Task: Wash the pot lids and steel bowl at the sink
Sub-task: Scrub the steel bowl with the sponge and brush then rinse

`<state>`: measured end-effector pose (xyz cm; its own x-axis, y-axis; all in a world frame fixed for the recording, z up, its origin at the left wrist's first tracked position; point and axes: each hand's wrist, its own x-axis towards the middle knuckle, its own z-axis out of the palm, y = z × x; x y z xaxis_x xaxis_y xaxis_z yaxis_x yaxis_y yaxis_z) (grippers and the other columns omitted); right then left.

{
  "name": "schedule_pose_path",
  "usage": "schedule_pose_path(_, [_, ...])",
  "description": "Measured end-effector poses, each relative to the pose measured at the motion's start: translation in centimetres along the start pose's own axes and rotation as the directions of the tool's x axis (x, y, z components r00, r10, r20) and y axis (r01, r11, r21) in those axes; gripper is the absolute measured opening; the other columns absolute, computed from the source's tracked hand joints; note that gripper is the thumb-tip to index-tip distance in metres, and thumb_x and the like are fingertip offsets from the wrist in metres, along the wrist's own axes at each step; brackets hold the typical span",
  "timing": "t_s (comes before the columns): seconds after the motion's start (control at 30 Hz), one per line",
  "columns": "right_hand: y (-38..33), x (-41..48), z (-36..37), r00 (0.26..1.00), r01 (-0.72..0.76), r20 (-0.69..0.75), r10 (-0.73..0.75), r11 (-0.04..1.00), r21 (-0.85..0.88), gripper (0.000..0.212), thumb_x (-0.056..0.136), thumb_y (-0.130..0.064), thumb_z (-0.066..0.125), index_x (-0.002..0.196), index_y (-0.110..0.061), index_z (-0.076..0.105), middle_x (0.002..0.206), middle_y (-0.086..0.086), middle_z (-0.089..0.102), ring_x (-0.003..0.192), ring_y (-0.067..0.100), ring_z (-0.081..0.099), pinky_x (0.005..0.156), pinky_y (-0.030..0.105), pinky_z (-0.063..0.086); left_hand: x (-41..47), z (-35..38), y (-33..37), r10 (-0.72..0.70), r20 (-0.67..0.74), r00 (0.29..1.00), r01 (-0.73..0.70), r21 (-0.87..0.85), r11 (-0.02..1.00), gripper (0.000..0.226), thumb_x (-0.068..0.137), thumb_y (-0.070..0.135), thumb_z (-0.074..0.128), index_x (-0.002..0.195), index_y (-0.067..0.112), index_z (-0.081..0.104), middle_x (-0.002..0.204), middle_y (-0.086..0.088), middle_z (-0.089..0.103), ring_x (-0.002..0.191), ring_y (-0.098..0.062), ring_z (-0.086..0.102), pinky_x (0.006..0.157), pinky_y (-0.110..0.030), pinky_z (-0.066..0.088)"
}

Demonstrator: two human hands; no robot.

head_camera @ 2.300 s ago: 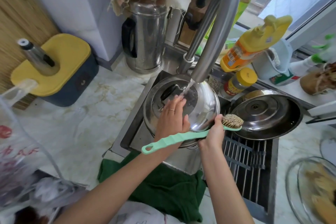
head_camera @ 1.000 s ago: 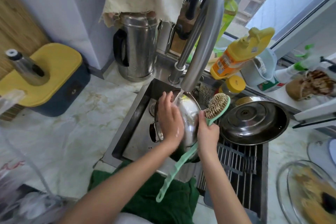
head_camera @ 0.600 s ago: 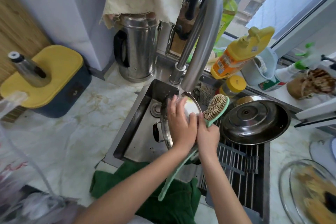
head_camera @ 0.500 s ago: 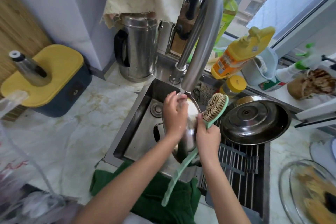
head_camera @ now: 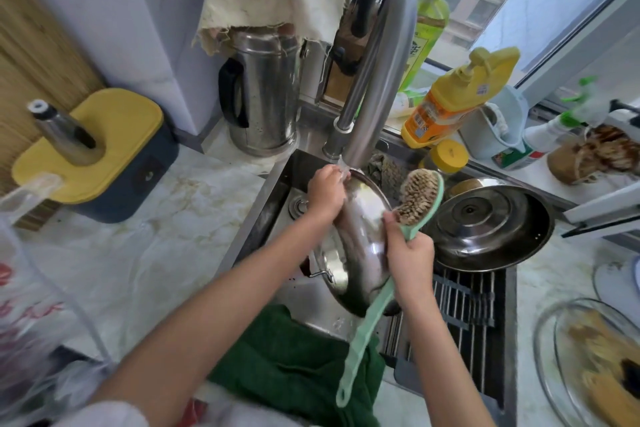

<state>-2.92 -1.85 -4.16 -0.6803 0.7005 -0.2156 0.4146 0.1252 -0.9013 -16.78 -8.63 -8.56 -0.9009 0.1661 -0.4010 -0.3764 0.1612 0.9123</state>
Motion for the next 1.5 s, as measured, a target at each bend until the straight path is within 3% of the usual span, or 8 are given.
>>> schedule_pose_path(0.17, [0.4, 1.4, -3.7, 0.975, -0.213, 0.026, 0.219, 0.905, 0.368, 0.018, 0.09, -0.033, 0.063, 0.092, -0.015, 0.066, 0.087, -0.001, 0.071, 0.084, 0.017, 0.068, 0.079, 0.031, 0.052, 3.1, -1.6, -1.3, -0.012, 0.216, 0.976, -0.023, 0.159, 0.987, 0.036, 0.101, 0.028, 0.036, 0.111, 0.002, 0.058, 0.124, -0.025, 0.058, 0.103, -0.028, 0.056, 0.082, -0.032, 0.044])
schedule_pose_path(0.27, [0.9, 2.1, -4.6, 0.944, -0.291, 0.025, 0.33, 0.792, 0.537, 0.054, 0.076, -0.055, 0.071, 0.113, -0.016, 0.067, 0.11, 0.006, 0.072, 0.102, 0.024, 0.068, 0.092, 0.041, 0.052, 0.4, -3.1, -2.9, 0.07, 0.197, 0.978, -0.084, 0.067, 0.994, 0.04, 0.107, 0.022, 0.025, 0.134, 0.006, 0.049, 0.128, -0.004, 0.053, 0.12, -0.017, 0.048, 0.1, -0.022, 0.035])
schedule_pose_path(0.47, [0.7, 3.6, -4.7, 0.838, -0.386, 0.06, 0.542, 0.511, 0.768, 0.045, 0.095, -0.054, 0.046, 0.115, -0.018, 0.064, 0.106, 0.005, 0.072, 0.088, 0.023, 0.069, 0.068, 0.035, 0.054, -8.2, -1.2, -3.9, -0.028, 0.063, 0.998, 0.033, -0.083, 0.996, 0.051, 0.106, 0.03, 0.025, 0.154, 0.018, 0.013, 0.159, 0.0, 0.019, 0.146, -0.016, 0.018, 0.114, -0.025, 0.014])
schedule_pose_path(0.7, [2.4, 2.1, -3.9, 0.755, -0.519, 0.173, 0.632, 0.416, 0.747, 0.055, 0.09, -0.061, 0.048, 0.115, -0.015, 0.063, 0.106, 0.012, 0.069, 0.089, 0.03, 0.065, 0.06, 0.035, 0.051, 0.1, -3.3, -1.4, -0.091, -0.02, 0.996, 0.089, -0.07, 0.994, 0.036, 0.098, 0.016, 0.039, 0.124, 0.014, 0.063, 0.119, -0.006, 0.067, 0.107, -0.015, 0.062, 0.095, -0.024, 0.047])
schedule_pose_path(1.0, [2.6, 3.4, -1.1, 0.72, -0.541, 0.234, 0.654, 0.317, 0.779, 0.055, 0.091, -0.059, 0.049, 0.125, -0.016, 0.058, 0.124, 0.011, 0.062, 0.097, 0.032, 0.061, 0.065, 0.045, 0.05, -11.7, -3.3, -4.4, 0.336, 0.148, 0.93, -0.365, 0.47, 0.804, 0.059, 0.098, 0.046, 0.014, 0.15, 0.032, -0.012, 0.155, 0.015, -0.029, 0.14, -0.007, -0.033, 0.115, -0.028, -0.015])
schedule_pose_path(1.3, [2.9, 2.6, -1.0, 0.72, -0.594, 0.25, 0.647, 0.388, 0.705, 0.062, 0.089, -0.063, 0.048, 0.127, -0.014, 0.058, 0.123, 0.013, 0.062, 0.091, 0.031, 0.063, 0.061, 0.04, 0.048, -5.6, -6.8, -4.0, 0.46, 0.193, 0.867, -0.498, 0.389, 0.775, 0.033, 0.098, 0.018, 0.044, 0.128, 0.019, 0.057, 0.148, 0.014, 0.039, 0.144, -0.004, 0.017, 0.121, -0.044, 0.016])
schedule_pose_path(1.4, [3.1, 2.8, -1.2, 0.725, -0.586, 0.26, 0.638, 0.373, 0.719, 0.059, 0.091, -0.062, 0.046, 0.124, -0.015, 0.058, 0.12, 0.013, 0.063, 0.089, 0.03, 0.062, 0.061, 0.04, 0.047, -8.2, -6.8, -5.1, 0.568, 0.215, 0.795, -0.606, 0.333, 0.722, 0.019, 0.096, 0.02, 0.041, 0.101, 0.016, 0.059, 0.139, 0.017, 0.048, 0.14, 0.0, 0.029, 0.122, -0.042, 0.011])
schedule_pose_path(1.5, [3.7, 2.7, -1.9, 0.736, -0.602, 0.283, 0.615, 0.403, 0.69, 0.058, 0.092, -0.062, 0.044, 0.12, -0.014, 0.059, 0.107, 0.013, 0.065, 0.089, 0.03, 0.062, 0.063, 0.04, 0.048, -7.3, -6.6, -4.6, 0.566, 0.272, 0.779, -0.625, 0.417, 0.66, 0.036, 0.097, 0.028, 0.032, 0.125, 0.019, 0.054, 0.146, 0.011, 0.043, 0.142, -0.001, 0.025, 0.122, -0.037, 0.005])
